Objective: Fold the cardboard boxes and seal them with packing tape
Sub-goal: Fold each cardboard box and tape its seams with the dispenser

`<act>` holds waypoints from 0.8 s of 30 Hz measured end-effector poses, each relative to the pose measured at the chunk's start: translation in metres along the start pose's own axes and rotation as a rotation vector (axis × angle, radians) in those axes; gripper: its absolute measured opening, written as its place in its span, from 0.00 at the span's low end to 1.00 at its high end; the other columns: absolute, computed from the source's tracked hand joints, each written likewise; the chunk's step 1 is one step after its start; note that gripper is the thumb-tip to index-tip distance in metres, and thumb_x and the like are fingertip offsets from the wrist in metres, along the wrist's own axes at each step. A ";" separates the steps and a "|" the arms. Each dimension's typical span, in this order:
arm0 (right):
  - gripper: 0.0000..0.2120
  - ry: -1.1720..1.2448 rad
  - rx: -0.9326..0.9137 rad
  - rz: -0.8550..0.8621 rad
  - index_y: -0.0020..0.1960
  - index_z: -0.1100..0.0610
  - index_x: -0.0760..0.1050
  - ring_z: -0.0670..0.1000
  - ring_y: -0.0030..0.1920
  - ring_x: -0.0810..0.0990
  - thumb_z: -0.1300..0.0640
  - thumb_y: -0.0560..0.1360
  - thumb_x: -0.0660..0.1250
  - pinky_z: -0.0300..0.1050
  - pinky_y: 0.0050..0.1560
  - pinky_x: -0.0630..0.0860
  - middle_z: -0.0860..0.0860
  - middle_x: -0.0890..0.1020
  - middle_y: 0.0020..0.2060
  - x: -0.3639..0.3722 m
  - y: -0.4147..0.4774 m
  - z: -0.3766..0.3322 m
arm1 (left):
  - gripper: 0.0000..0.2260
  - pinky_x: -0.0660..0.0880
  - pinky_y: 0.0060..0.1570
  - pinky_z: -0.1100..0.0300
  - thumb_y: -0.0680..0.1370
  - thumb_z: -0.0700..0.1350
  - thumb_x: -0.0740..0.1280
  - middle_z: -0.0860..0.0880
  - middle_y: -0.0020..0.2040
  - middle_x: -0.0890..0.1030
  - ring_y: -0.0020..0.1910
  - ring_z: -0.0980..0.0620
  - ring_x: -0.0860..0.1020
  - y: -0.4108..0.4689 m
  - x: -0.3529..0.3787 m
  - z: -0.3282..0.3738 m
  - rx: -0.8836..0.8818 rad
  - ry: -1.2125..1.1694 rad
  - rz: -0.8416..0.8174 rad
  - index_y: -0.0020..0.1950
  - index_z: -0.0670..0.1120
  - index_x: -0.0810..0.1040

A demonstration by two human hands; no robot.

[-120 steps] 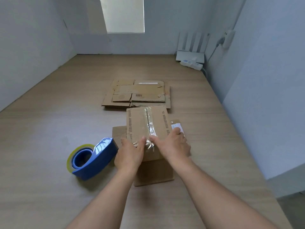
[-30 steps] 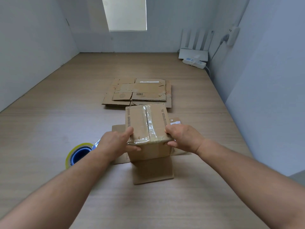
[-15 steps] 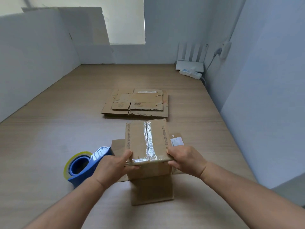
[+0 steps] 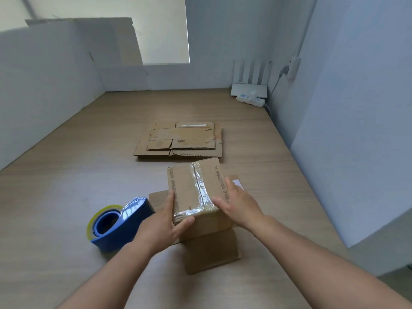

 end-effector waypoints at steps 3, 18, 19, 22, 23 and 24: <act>0.31 -0.015 -0.023 -0.012 0.70 0.55 0.58 0.55 0.60 0.74 0.40 0.76 0.62 0.47 0.50 0.69 0.54 0.76 0.61 -0.001 0.001 -0.002 | 0.44 0.78 0.47 0.56 0.72 0.73 0.55 0.49 0.61 0.79 0.50 0.50 0.81 0.007 0.005 0.006 -0.027 0.160 0.053 0.77 0.53 0.39; 0.31 -0.104 0.023 -0.016 0.73 0.58 0.55 0.59 0.63 0.72 0.41 0.78 0.58 0.52 0.56 0.70 0.57 0.72 0.65 -0.002 0.001 0.004 | 0.50 0.71 0.40 0.57 0.58 0.82 0.55 0.52 0.62 0.77 0.53 0.50 0.79 0.004 0.003 0.030 -0.040 0.028 0.024 0.71 0.52 0.51; 0.29 -0.073 0.049 -0.024 0.73 0.58 0.56 0.59 0.64 0.72 0.44 0.79 0.58 0.53 0.58 0.70 0.58 0.72 0.66 -0.009 0.005 0.010 | 0.51 0.73 0.43 0.57 0.57 0.83 0.52 0.52 0.63 0.76 0.53 0.51 0.80 0.002 0.004 0.031 -0.023 -0.104 -0.056 0.73 0.55 0.50; 0.23 -0.048 0.100 -0.022 0.72 0.56 0.62 0.58 0.64 0.71 0.52 0.78 0.59 0.52 0.63 0.70 0.58 0.72 0.66 -0.039 0.020 0.030 | 0.49 0.79 0.49 0.51 0.60 0.82 0.50 0.53 0.54 0.81 0.45 0.58 0.82 -0.002 -0.002 0.042 0.012 -0.373 -0.131 0.75 0.59 0.49; 0.23 -0.063 0.106 -0.037 0.72 0.55 0.64 0.57 0.64 0.71 0.53 0.77 0.60 0.51 0.63 0.69 0.56 0.72 0.66 -0.047 0.023 0.036 | 0.46 0.80 0.49 0.49 0.62 0.80 0.49 0.55 0.50 0.80 0.45 0.57 0.82 0.001 -0.009 0.043 0.007 -0.372 -0.053 0.75 0.57 0.51; 0.23 -0.074 0.106 -0.056 0.72 0.53 0.64 0.57 0.64 0.72 0.53 0.77 0.60 0.50 0.63 0.69 0.56 0.73 0.66 -0.052 0.024 0.041 | 0.43 0.79 0.50 0.47 0.66 0.77 0.49 0.54 0.50 0.79 0.48 0.55 0.81 0.005 -0.019 0.041 -0.019 -0.351 0.060 0.75 0.55 0.54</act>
Point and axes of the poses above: each hand's wrist, its own y-axis towards the middle knuckle, its own x-axis out of the palm, z = x × y, the point moved 8 cm from there along y, towards the middle knuckle
